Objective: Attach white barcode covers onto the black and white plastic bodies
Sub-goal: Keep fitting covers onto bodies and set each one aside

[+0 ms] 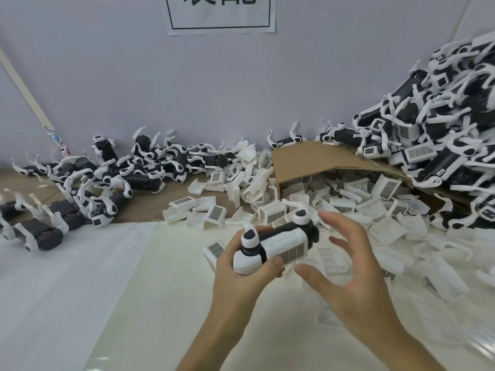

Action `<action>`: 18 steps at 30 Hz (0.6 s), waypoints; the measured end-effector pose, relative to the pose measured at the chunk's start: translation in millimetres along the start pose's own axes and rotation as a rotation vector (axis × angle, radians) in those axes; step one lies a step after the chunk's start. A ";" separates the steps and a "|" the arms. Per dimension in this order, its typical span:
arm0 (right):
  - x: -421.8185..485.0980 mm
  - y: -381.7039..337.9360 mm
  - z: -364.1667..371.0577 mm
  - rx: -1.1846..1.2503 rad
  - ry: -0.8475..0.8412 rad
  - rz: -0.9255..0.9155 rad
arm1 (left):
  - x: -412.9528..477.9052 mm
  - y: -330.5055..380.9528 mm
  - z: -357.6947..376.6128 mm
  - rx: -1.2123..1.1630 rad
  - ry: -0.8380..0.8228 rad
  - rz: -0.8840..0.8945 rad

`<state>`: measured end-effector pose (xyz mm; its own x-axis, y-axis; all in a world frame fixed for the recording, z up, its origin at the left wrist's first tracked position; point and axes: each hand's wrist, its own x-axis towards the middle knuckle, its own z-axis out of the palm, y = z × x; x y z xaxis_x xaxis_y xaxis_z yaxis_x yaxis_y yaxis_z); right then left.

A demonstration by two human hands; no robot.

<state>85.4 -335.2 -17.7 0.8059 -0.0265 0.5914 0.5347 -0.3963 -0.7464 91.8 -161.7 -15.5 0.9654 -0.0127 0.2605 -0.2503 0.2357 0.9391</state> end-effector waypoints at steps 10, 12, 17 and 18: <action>4.5 -6.1 -9.6 0.039 -0.128 -0.011 | 0.8 3.7 -4.6 0.040 -0.204 -0.048; 3.4 -6.0 -8.4 0.049 -0.106 -0.008 | -0.2 3.8 -3.2 0.041 -0.207 -0.043; 0.4 -2.9 -6.2 0.082 -0.066 -0.001 | -3.5 2.4 0.2 0.045 -0.169 -0.036; 0.0 -2.5 -5.7 0.084 -0.062 -0.003 | -3.8 2.3 0.9 0.041 -0.159 -0.031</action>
<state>82.6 -339.4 -14.1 0.8169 0.0326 0.5759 0.5548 -0.3178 -0.7689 87.5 -161.9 -14.2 0.9498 -0.1740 0.2600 -0.2260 0.1932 0.9548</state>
